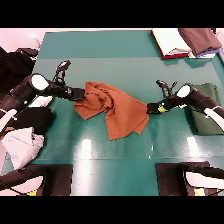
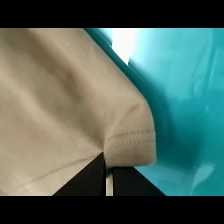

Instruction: Fold the shirts.

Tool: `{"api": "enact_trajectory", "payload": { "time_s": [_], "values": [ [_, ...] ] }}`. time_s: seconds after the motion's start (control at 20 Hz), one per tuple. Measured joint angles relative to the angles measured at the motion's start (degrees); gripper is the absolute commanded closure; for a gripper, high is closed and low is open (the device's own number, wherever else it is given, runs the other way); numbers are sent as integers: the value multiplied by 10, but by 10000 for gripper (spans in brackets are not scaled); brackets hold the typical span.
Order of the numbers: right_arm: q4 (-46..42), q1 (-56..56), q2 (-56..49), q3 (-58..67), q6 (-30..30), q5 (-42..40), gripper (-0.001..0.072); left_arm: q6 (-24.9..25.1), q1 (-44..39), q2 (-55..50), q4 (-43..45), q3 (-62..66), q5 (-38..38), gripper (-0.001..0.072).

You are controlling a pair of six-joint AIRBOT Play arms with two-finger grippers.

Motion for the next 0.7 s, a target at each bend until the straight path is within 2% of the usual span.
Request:
{"api": "enact_trajectory", "payload": {
  "time_s": [0.15,0.3,0.5,0.7],
  "values": [
    [-11,0,28,30,-6,1,692,-2,5,17,26,6,-3,684],
    [-65,0,95,101,-10,14,692,-11,29,64,70,38,-11,684],
    [-125,-13,202,226,-11,24,692,-13,57,151,123,117,-17,684],
    [-145,-51,295,328,-12,33,693,-15,65,242,164,214,-18,684]
  ]
}}
